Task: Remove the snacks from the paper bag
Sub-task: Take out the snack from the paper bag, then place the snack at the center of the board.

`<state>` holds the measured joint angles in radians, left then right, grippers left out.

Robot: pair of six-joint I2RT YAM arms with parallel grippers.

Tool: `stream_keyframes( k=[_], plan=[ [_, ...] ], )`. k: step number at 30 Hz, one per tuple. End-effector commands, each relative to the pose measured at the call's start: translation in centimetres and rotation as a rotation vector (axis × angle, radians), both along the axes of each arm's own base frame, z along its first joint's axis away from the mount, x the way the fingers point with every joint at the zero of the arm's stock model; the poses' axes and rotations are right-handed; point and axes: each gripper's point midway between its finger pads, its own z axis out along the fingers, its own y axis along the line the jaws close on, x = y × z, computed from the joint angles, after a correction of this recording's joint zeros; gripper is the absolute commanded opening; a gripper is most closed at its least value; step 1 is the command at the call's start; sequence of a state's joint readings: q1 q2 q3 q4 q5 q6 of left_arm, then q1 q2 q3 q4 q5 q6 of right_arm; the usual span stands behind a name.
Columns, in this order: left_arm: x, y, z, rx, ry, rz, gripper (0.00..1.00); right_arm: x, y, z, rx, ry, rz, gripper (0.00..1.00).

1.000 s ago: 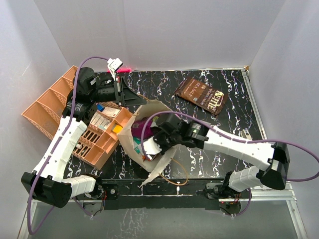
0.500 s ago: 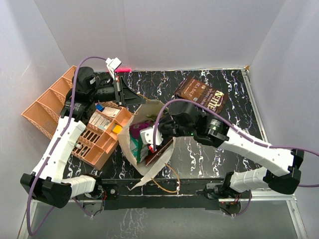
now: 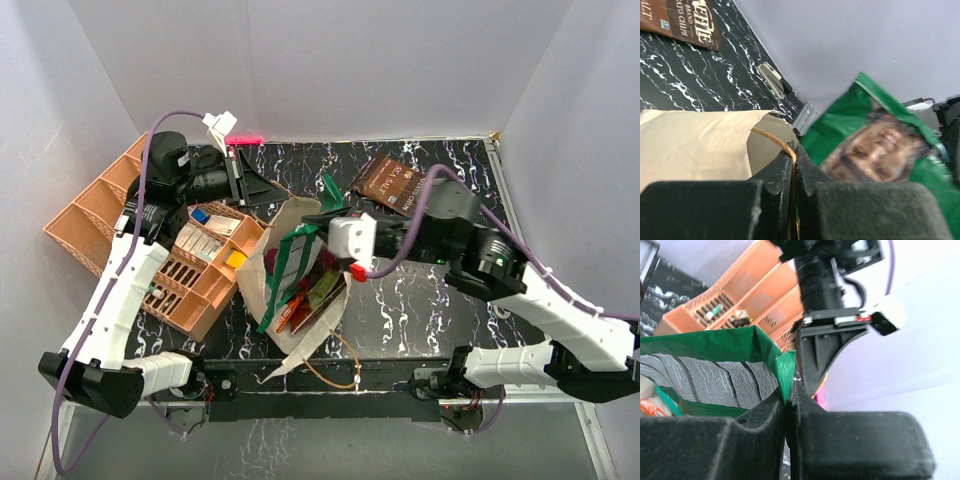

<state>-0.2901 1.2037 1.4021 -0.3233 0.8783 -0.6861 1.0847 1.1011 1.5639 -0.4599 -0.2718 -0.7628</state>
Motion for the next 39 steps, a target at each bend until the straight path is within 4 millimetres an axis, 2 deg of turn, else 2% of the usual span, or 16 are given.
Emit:
stream_keyframes(
  k=[1, 4, 6, 8, 11, 13, 15, 17, 19, 21, 24, 28, 32, 36, 37, 39],
  plan=[
    [-0.5, 0.7, 2.5, 0.002, -0.092, 0.042, 0.0, -0.8, -5.7, 11.8, 0.448, 0.013, -0.097, 0.07],
    [-0.3, 0.8, 2.1, 0.014, -0.085, 0.054, 0.0, 0.9, -9.2, 14.2, 0.614, 0.062, -0.242, 0.07],
    [-0.3, 0.9, 2.0, 0.019, -0.084, 0.063, 0.0, 1.5, -11.2, 15.1, 0.69, 0.047, -0.314, 0.07],
    [-0.3, 1.0, 2.0, 0.022, -0.088, 0.068, 0.0, 2.5, -14.1, 16.3, 0.807, 0.062, -0.422, 0.07],
    [-0.5, 1.2, 2.1, 0.028, -0.09, 0.076, 0.0, 5.6, -18.0, 16.3, 0.914, 0.137, -0.704, 0.07],
    [-0.5, 1.3, 2.0, 0.031, -0.089, 0.083, 0.0, 8.0, -18.6, 14.5, 0.847, 0.106, -0.918, 0.07],
    [-0.4, 1.3, 1.9, 0.031, -0.082, 0.088, 0.0, 9.7, -18.2, 12.0, 0.661, -0.016, -1.094, 0.08],
    [-0.5, 1.3, 1.9, 0.032, -0.076, 0.091, 0.0, 11.0, -18.5, 9.8, 0.578, -0.095, -1.227, 0.07],
    [-0.5, 1.4, 1.8, 0.035, -0.072, 0.097, 0.0, 12.8, -19.4, 8.0, 0.567, -0.103, -1.299, 0.07],
    [-0.5, 1.4, 1.9, 0.033, -0.069, 0.102, 0.0, 16.0, -20.8, 5.7, 0.55, -0.048, -1.368, 0.07],
    [-0.8, 1.5, 2.2, 0.026, -0.07, 0.105, 0.0, 21.2, -23.0, 0.1, 0.472, 0.092, -1.46, 0.07],
    [-0.9, 1.6, 2.5, 0.024, -0.069, 0.111, 0.0, 24.8, -24.3, -7.0, 0.467, 0.264, -1.53, 0.07],
    [-0.9, 1.7, 2.7, 0.034, -0.07, 0.112, 0.0, 27.9, -24.8, -12.2, 0.506, 0.465, -1.533, 0.07],
    [-1.0, 1.8, 2.8, 0.042, -0.074, 0.118, 0.0, 30.8, -22.6, -14.7, 0.509, 0.609, -1.425, 0.07],
    [-1.0, 1.8, 2.7, 0.042, -0.073, 0.119, 0.0, 31.5, -22.1, -14.7, 0.524, 0.648, -1.408, 0.07],
    [-1.0, 1.8, 2.6, 0.042, -0.068, 0.12, 0.0, 32.8, -20.9, -13.5, 0.599, 0.713, -1.348, 0.07]
  ],
)
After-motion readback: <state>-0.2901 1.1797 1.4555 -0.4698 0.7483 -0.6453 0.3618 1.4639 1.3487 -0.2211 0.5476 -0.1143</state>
